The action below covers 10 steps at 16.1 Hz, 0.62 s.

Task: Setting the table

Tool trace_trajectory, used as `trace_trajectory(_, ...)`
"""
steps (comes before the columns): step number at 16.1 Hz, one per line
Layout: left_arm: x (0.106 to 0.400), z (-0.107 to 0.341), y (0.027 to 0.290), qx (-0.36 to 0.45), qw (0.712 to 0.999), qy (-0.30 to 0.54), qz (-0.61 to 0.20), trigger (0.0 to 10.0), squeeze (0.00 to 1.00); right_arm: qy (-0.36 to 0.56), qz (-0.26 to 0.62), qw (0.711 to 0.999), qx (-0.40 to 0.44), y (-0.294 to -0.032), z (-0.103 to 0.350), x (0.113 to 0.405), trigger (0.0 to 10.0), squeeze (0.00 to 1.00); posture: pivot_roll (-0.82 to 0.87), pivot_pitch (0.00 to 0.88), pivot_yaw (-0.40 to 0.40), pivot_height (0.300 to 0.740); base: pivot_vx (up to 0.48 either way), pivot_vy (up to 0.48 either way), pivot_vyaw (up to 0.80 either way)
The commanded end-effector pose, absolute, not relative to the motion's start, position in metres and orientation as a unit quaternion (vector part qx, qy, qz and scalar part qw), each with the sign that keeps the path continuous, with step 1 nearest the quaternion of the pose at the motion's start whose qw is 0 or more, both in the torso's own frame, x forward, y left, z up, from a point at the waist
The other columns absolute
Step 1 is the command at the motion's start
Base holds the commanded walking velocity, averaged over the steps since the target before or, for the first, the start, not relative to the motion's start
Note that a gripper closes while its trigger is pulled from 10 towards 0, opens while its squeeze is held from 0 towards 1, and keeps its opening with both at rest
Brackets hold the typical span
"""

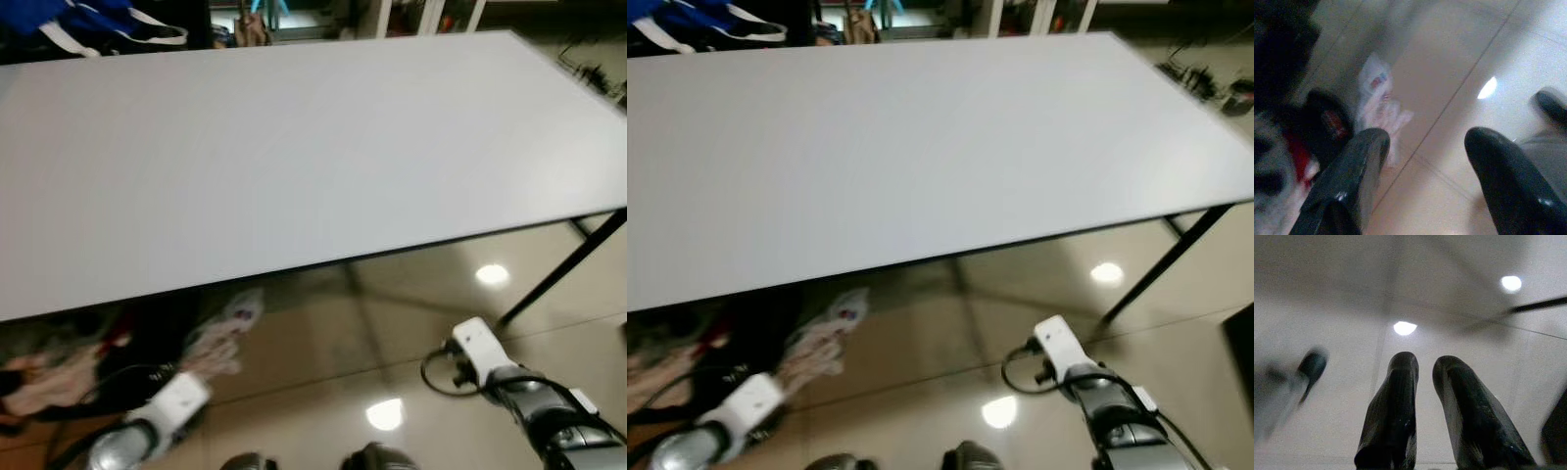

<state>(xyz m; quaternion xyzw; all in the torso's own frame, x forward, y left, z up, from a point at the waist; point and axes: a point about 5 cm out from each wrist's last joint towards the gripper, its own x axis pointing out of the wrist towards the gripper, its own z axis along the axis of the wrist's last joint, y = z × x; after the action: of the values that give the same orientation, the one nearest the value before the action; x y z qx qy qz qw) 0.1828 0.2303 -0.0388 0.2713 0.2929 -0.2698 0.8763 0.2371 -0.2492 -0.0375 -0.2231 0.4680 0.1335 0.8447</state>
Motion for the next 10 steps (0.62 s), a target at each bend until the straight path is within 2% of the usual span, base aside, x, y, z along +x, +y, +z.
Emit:
trace_trajectory(1, 0.184, -0.027, 0.221, 0.236, 0.880, 0.271, -0.312, 10.0, 0.00, 0.480, 0.214, 0.819, -0.230, -0.244, -0.039, 0.231, 10.0, 0.00, -0.12, 0.103, 0.002, 0.740, 0.000, 0.461, 0.00)
trace_trajectory(3, 0.185, -0.003, 0.201, 0.186, 0.876, 0.236, -0.377, 10.0, 0.00, 0.449, 0.329, 0.795, -0.242, -0.239, -0.027, 0.234, 10.0, 0.00, -0.12, 0.104, 0.002, 0.740, 0.000, 0.461, 0.00)
trace_trajectory(4, 0.187, 0.008, 0.195, 0.162, 0.878, 0.220, -0.392, 10.0, 0.00, 0.428, 0.364, 0.796, -0.224, -0.236, -0.017, 0.238, 10.0, 0.00, -0.12, 0.103, -0.001, 0.740, 0.000, 0.461, 0.00)
trace_trajectory(5, 0.189, 0.032, 0.185, 0.120, 0.877, 0.190, -0.425, 10.0, 0.00, 0.384, 0.431, 0.793, -0.196, -0.231, 0.008, 0.242, 10.0, 0.00, -0.12, 0.103, -0.001, 0.740, 0.000, 0.461, 0.00)
trace_trajectory(6, 0.189, 0.051, 0.179, 0.085, 0.874, 0.167, -0.449, 10.0, 0.00, 0.358, 0.490, 0.774, -0.181, -0.227, 0.029, 0.239, 10.0, 0.00, -0.12, 0.099, -0.002, 0.740, 0.000, 0.461, 0.00)
trace_trajectory(10, 0.180, 0.108, 0.166, -0.052, 0.843, 0.082, -0.528, 10.0, 0.00, 0.225, 0.629, 0.738, -0.091, -0.193, 0.102, 0.237, 10.0, 0.00, -0.11, 0.087, -0.006, 0.740, 0.000, 0.461, 0.00)
